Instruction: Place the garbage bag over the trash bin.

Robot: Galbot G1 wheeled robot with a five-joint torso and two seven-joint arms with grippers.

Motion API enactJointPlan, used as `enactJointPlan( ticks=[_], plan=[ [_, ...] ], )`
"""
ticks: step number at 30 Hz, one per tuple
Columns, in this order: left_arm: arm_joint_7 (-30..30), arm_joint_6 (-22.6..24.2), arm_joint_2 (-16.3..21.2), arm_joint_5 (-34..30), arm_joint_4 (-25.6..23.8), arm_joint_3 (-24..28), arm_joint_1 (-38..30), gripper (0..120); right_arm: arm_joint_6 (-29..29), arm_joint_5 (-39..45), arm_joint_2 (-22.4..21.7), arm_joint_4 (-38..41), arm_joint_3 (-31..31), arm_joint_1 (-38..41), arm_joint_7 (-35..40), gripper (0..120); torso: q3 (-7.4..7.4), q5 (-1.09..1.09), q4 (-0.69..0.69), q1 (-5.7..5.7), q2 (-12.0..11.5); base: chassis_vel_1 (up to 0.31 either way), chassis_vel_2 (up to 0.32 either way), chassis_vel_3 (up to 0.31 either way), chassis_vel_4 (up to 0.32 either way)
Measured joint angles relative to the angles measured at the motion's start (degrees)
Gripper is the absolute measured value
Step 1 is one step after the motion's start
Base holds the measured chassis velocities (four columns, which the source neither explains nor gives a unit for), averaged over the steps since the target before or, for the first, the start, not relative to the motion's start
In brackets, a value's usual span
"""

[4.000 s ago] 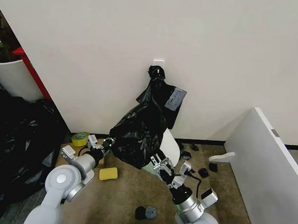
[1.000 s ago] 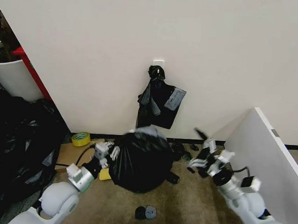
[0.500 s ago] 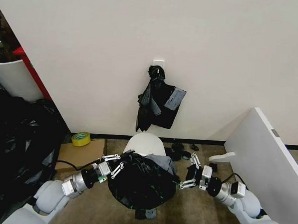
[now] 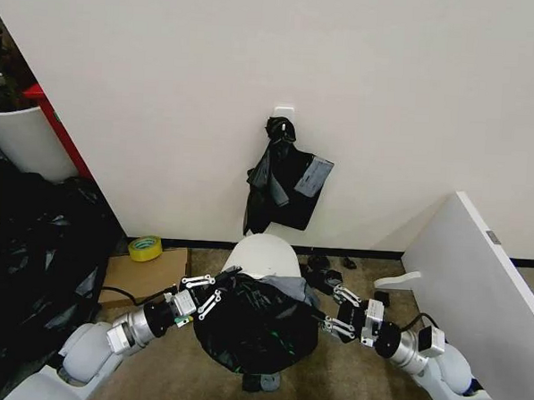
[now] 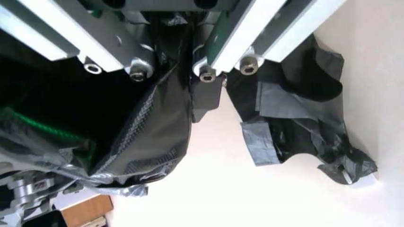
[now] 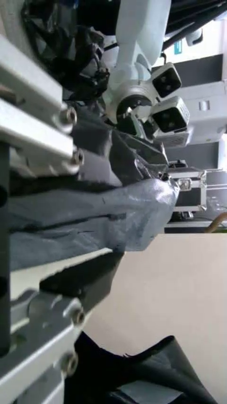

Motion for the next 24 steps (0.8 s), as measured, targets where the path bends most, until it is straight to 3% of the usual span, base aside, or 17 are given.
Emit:
enactJointPlan(
  ticks=[2,6,8,24],
  plan=[
    [0.0,0.0,0.0,0.0,0.0,0.0,0.0,4,0.0,0.0,0.0,0.0,0.0,0.0,0.0,31,0.0,0.0,0.0,0.0,0.0,0.0,0.0,0.0,0.0],
    [1.1,-0.2,-0.4,0.1,0.4,0.0,0.1,4,0.0,1.9,0.1,0.6,-0.1,-0.3,0.2,5,0.0,0.0,0.0,0.0,0.0,0.0,0.0,0.0,0.0],
    [1.6,-0.2,-0.6,0.2,0.7,0.0,0.1,4,0.0,2.5,0.1,0.7,-0.2,-0.3,0.3,0,0.0,0.0,0.0,0.0,0.0,0.0,0.0,0.0,0.0],
    [2.9,-0.7,-1.4,-0.2,3.0,0.5,-0.7,4,0.5,3.2,-0.2,-1.2,-0.7,0.8,0.0,0,0.0,0.0,0.01,0.0,0.0,0.0,0.0,0.0,0.0]
  ],
)
